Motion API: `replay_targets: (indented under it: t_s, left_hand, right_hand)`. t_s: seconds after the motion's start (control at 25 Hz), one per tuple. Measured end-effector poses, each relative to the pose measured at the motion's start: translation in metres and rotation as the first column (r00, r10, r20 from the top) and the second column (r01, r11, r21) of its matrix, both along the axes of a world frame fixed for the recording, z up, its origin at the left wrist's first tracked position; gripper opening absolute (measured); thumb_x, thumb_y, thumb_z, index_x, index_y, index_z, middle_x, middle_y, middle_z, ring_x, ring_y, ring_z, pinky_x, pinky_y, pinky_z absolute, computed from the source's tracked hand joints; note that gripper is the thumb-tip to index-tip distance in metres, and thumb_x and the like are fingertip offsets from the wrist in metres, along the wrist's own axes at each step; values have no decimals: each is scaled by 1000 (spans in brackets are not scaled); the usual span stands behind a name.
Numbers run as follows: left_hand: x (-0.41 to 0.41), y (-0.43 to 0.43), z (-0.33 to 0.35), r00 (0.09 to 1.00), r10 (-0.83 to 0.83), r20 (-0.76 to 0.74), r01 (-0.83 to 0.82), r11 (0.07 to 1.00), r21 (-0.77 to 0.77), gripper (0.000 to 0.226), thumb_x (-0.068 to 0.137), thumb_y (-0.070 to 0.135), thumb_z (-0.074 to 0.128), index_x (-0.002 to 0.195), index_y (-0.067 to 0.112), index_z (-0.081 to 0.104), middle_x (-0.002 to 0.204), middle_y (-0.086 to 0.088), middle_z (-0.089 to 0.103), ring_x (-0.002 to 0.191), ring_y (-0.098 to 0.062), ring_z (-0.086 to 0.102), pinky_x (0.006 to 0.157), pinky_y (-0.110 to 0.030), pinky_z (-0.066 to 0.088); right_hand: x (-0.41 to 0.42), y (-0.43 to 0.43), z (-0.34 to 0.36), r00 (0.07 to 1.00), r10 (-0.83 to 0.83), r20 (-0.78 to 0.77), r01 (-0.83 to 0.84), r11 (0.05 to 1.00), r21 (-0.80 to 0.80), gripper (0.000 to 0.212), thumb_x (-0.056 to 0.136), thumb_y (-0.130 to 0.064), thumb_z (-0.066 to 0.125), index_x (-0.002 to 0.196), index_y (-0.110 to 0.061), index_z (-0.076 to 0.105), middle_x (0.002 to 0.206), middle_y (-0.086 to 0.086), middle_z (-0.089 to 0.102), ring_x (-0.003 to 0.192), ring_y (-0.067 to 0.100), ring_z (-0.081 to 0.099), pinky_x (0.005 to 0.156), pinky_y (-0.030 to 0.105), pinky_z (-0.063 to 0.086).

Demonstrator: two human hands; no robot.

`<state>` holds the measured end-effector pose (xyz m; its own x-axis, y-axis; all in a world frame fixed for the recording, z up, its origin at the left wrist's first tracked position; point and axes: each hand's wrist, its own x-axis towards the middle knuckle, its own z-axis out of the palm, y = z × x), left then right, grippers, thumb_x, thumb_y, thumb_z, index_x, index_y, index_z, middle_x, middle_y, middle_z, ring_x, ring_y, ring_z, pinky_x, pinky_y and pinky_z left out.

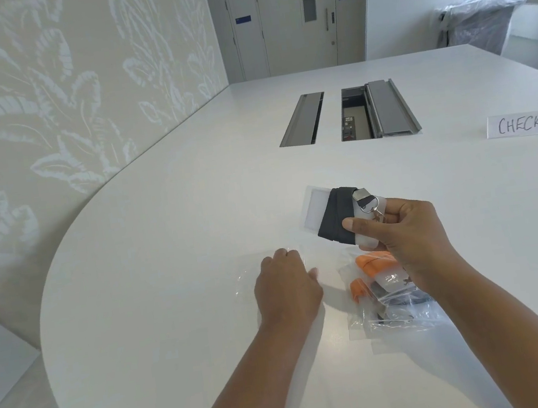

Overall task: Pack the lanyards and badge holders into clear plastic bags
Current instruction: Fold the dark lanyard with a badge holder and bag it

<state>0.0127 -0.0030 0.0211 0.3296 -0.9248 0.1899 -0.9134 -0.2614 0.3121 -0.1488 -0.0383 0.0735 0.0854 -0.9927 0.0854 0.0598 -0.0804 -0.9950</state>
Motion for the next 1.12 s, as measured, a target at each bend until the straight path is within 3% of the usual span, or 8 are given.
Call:
replay_targets:
  t_s: [0.12,0.28,0.4,0.52,0.64,0.72,1.04,1.12]
  left_hand:
    - [7,0,1,999,41,-10,-41,998,-50,12,90,20,48,86,18,59,85,1,60,86,-23,56,65,-30,37]
    - [20,3,-1,957,56,-284,-132,958,-256,27,83,13,58,107,18,72,78,5,74,84,-19,67,71,-26,49]
    - [29,4,3,851,-42,-524,-213,884,-416,16,79,14,75,95,18,75,74,10,74,75,-6,70,76,-26,55]
    - [29,7,11,664,-202,-720,-334,781,-527,17,75,19,85,87,21,73,76,10,75,78,-1,71,77,-17,54]
    - [26,6,13,497,-289,-818,-436,732,-523,9,82,16,79,88,22,75,79,5,76,82,-11,73,77,-24,57]
    - [25,6,13,399,-332,-855,-453,739,-498,10,89,11,71,91,19,75,80,1,77,84,-15,74,75,-31,60]
    - [27,4,14,341,-269,-901,-474,778,-412,17,78,7,81,93,12,75,80,-4,77,74,-17,74,76,-32,60]
    - [26,4,14,235,-288,-928,-490,790,-369,9,83,7,77,91,7,74,77,-5,77,73,-17,74,73,-30,60]
  right_hand:
    - [0,1,-1,999,43,10,-43,999,30,13,72,-7,85,69,-12,73,52,-2,57,54,19,48,65,36,49]
    - [0,0,-2,998,52,22,-53,997,57,14,70,-6,86,68,-11,73,58,7,56,59,22,50,70,43,51]
    - [0,1,-1,1000,25,-18,-25,999,28,32,72,-3,85,98,-18,74,53,-6,58,55,16,56,77,51,60]
    - [5,5,-1,978,67,-200,-74,997,-28,55,74,-10,85,122,-26,64,41,-15,40,42,6,42,67,39,55]
    - [13,9,-5,965,81,-251,-107,990,-89,53,73,-17,86,120,-32,67,58,-9,64,57,19,59,66,38,58]
    - [16,10,-8,948,61,-311,-109,984,-139,44,75,-18,84,114,-32,70,70,-12,73,63,12,66,68,36,60]
    - [17,7,-12,949,16,-316,-64,988,-142,37,73,-20,85,105,-33,70,83,-7,77,78,18,73,77,41,61]
    - [17,6,-13,948,21,-317,-69,987,-142,37,73,-21,85,106,-33,70,82,-6,77,77,20,72,77,43,61]
